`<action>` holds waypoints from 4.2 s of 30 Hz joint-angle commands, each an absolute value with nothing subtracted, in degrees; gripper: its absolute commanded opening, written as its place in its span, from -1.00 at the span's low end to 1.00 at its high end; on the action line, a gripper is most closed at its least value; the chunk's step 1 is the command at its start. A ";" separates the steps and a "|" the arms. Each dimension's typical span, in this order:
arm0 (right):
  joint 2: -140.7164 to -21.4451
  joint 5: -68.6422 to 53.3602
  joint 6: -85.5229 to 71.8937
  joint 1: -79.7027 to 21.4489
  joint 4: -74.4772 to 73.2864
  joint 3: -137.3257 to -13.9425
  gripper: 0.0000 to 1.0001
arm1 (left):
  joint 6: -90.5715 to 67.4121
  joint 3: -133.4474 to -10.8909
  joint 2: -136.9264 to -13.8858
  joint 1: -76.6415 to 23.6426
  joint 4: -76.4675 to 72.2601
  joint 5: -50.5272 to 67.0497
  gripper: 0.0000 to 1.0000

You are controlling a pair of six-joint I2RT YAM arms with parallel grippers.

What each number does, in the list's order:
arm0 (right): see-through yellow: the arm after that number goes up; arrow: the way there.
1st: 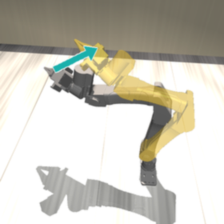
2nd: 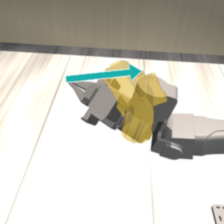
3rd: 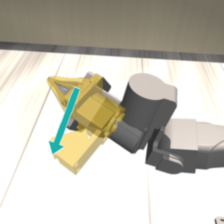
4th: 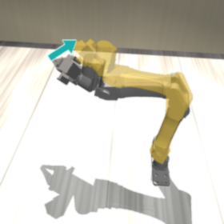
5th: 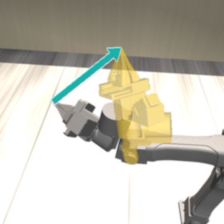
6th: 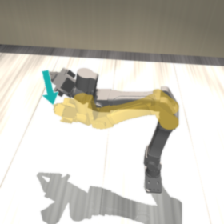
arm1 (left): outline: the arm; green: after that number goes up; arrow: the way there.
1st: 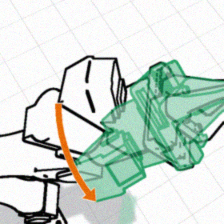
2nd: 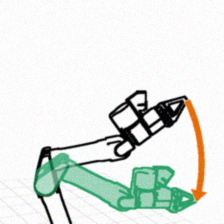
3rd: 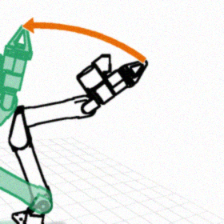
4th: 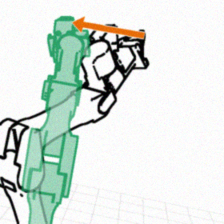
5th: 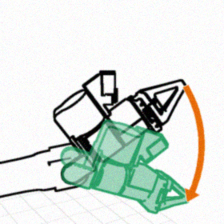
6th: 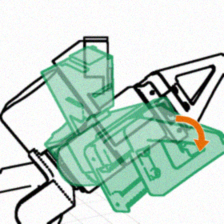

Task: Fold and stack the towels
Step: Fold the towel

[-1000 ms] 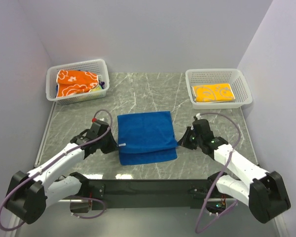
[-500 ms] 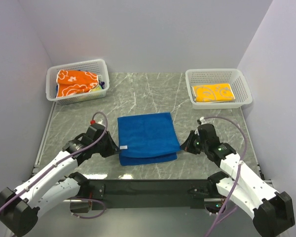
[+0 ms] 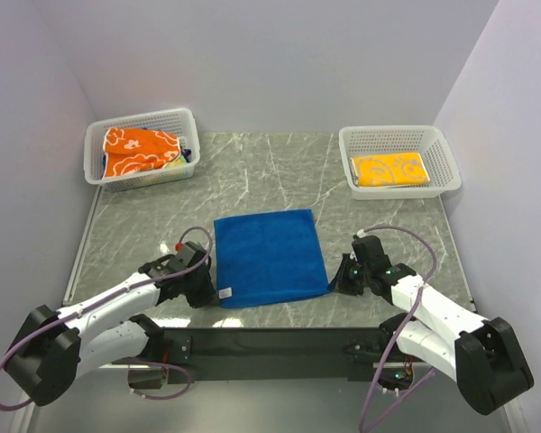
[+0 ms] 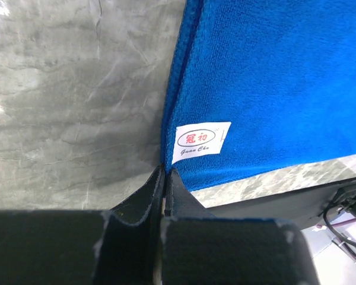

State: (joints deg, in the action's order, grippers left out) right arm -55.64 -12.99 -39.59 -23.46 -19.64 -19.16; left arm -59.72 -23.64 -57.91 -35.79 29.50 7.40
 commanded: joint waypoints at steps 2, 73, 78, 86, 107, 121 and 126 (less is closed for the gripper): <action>-55.46 -12.13 -39.20 -24.17 -20.12 -20.04 -0.66 | -62.05 -23.20 -58.01 -37.88 30.49 5.54 -0.83; -120.40 -25.32 18.01 -14.85 -39.72 -93.60 0.07 | -13.62 -64.16 -81.39 -18.72 26.37 -2.11 0.99; -122.43 -25.31 19.42 -15.12 -41.75 -96.50 0.03 | -13.36 -63.37 -82.17 -18.63 25.58 -1.76 0.99; -126.82 -25.66 20.65 -15.99 -44.46 -100.19 -0.02 | -12.84 -65.74 -84.55 -18.72 26.37 -0.45 0.99; -133.07 -24.70 26.19 -17.49 -53.26 -106.35 -0.35 | -2.29 -75.23 -100.71 -16.53 27.77 7.46 0.96; -132.71 -24.35 26.54 -17.49 -52.47 -104.94 -0.77 | 3.87 -78.66 -110.30 -15.12 31.90 13.97 0.54; -132.63 -24.08 26.63 -17.49 -52.73 -104.85 -0.89 | 4.31 -79.10 -112.06 -14.86 32.25 14.50 0.46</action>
